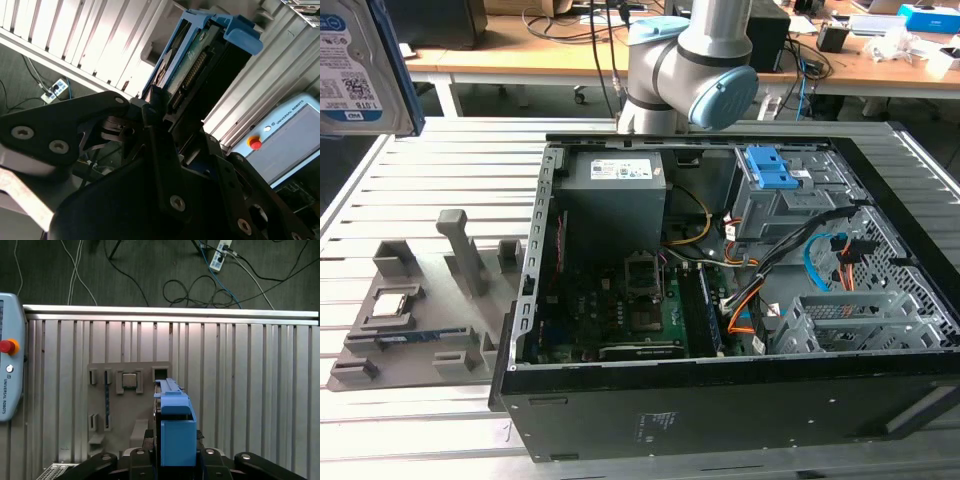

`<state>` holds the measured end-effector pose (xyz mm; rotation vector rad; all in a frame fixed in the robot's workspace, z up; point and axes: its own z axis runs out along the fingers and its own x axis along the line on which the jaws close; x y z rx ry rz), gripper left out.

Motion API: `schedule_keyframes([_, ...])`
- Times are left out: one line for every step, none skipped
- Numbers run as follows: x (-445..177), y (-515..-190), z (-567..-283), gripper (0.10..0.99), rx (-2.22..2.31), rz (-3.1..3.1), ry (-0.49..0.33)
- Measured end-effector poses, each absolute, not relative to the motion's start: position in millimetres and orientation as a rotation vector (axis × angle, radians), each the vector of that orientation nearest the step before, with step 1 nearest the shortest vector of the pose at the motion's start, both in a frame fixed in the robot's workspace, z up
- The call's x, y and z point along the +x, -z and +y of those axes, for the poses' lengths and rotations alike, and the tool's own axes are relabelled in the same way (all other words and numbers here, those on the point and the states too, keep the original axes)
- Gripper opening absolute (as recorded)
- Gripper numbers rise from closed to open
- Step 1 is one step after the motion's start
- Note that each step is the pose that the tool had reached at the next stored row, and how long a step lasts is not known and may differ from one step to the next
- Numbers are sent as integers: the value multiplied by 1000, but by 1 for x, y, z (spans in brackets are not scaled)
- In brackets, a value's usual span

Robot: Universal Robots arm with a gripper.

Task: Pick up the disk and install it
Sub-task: 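Pick up the disk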

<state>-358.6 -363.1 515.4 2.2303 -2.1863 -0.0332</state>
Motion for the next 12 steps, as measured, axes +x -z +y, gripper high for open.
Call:
schedule_keyframes([-359, -517, -363, 365, 2230, -2186, 33])
schedule_keyframes([-358, -518, -363, 365, 2230, -2186, 33])
schedule_keyframes([-358, -521, -363, 365, 2230, -2186, 34])
schedule_keyframes([-358, -523, -363, 365, 2230, -2186, 34])
schedule_keyframes([-358, -524, -363, 365, 2230, -2186, 34])
schedule_keyframes([-358, -527, -363, 365, 2230, -2186, 34])
schedule_keyframes([-358, -530, -363, 365, 2230, -2186, 34])
schedule_keyframes([-358, -531, -363, 365, 2230, -2186, 34])
schedule_keyframes([-358, -534, -363, 365, 2230, -2186, 34])
schedule_keyframes([-358, -536, -363, 365, 2230, -2186, 34])
schedule_keyframes([-358, -537, -363, 365, 2230, -2186, 34])
schedule_keyframes([-358, -539, -363, 365, 2230, -2186, 34])
